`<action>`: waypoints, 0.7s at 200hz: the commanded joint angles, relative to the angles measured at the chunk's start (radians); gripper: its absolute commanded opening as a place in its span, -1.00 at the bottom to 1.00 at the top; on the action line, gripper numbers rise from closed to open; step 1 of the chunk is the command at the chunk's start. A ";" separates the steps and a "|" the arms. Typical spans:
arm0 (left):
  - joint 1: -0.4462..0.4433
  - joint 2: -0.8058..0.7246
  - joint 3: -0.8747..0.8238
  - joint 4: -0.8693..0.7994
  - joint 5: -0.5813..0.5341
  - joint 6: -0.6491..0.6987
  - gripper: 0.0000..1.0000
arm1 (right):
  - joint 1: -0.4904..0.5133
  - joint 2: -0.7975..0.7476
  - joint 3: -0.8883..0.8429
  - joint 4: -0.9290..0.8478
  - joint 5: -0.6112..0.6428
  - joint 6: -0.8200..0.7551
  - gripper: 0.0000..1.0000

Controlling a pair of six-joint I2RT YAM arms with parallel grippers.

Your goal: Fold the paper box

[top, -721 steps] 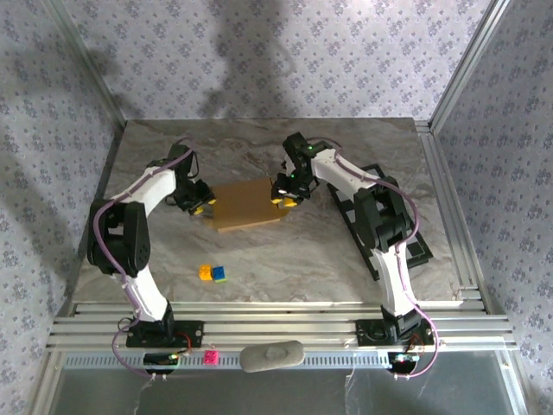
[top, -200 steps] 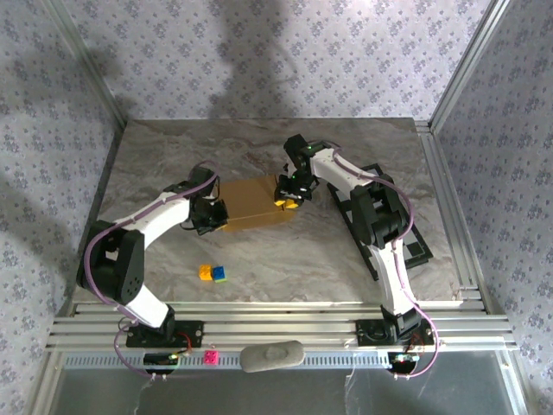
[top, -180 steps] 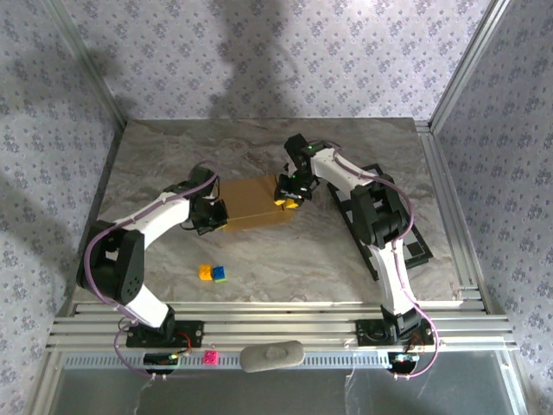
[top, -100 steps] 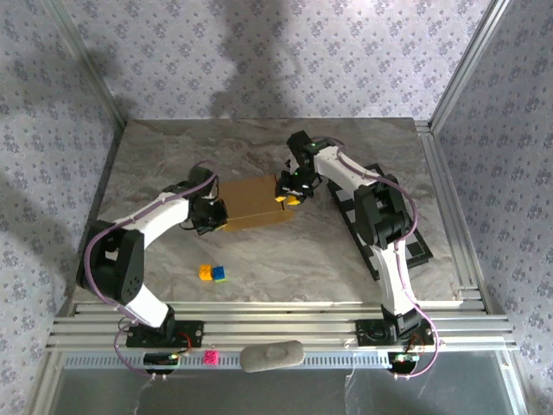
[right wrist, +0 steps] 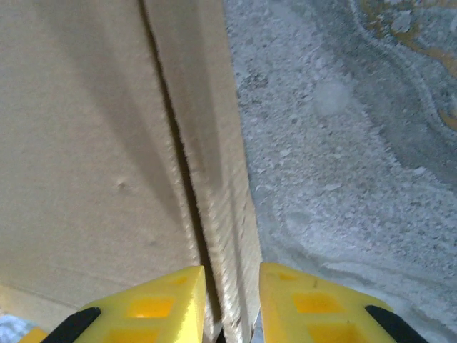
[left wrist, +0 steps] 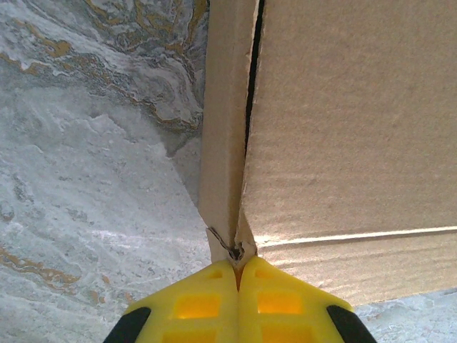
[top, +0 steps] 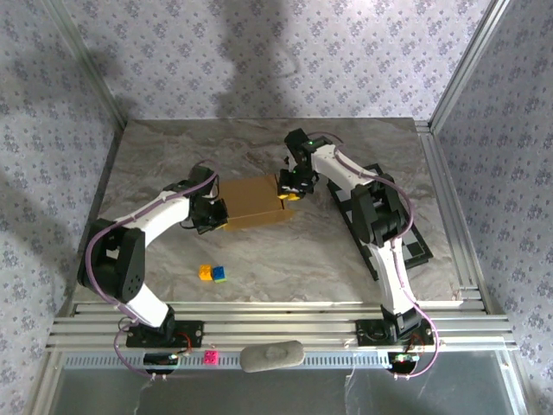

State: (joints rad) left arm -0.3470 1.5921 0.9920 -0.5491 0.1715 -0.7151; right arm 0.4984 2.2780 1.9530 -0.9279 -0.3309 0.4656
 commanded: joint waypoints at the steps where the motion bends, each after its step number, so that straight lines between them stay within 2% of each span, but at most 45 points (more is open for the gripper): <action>1: 0.009 0.034 0.006 -0.053 -0.020 0.021 -1.00 | 0.010 0.041 0.055 -0.050 0.058 -0.031 -0.48; 61: 0.009 0.039 0.025 -0.058 -0.018 0.026 -1.00 | 0.038 0.085 0.101 -0.068 0.074 -0.027 -0.68; 69: 0.009 0.037 0.028 -0.060 -0.018 0.025 -0.95 | 0.041 0.084 0.101 -0.072 0.081 -0.023 -0.72; 107: 0.010 -0.006 0.065 -0.088 -0.017 0.017 -0.47 | 0.046 0.084 0.126 -0.127 0.117 0.004 -1.00; 140: 0.011 -0.069 0.130 -0.143 -0.008 0.004 -0.01 | 0.045 0.087 0.148 -0.188 0.099 0.016 -1.00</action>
State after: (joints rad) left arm -0.3420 1.5978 1.0561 -0.6216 0.1642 -0.7052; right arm 0.5404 2.3394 2.0621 -1.0203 -0.2310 0.4629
